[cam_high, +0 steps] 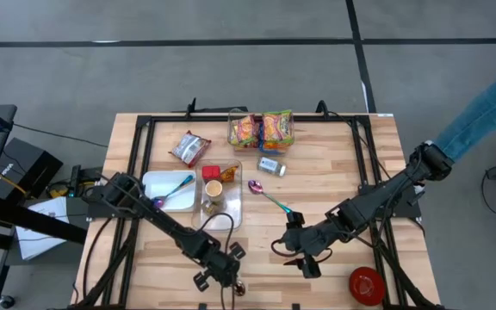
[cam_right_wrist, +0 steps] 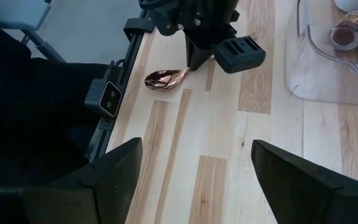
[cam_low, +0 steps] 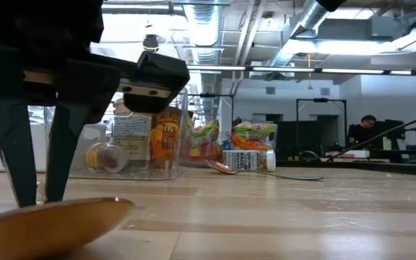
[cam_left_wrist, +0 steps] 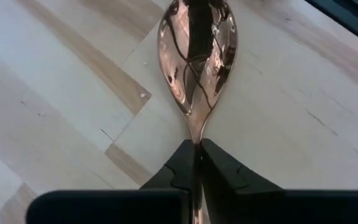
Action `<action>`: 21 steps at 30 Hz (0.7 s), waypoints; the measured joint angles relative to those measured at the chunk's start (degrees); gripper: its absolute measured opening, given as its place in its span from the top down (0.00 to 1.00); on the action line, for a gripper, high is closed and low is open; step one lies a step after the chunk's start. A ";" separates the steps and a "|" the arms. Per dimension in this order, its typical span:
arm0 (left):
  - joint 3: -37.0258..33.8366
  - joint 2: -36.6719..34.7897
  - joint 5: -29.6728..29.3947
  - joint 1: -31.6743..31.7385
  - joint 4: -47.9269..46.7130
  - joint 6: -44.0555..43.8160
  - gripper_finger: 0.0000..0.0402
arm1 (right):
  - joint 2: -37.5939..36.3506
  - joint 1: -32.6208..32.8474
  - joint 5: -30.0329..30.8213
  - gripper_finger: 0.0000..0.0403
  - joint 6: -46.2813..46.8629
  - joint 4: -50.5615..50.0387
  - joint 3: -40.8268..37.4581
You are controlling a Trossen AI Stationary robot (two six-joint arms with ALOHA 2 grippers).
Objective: Pick & Place Food Item
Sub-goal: Put the gold spoon into the white bin
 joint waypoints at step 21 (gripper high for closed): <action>-0.13 -5.94 -2.59 -1.82 -2.14 -11.77 0.99 | 0.00 0.72 -0.15 0.27 0.50 -0.05 0.00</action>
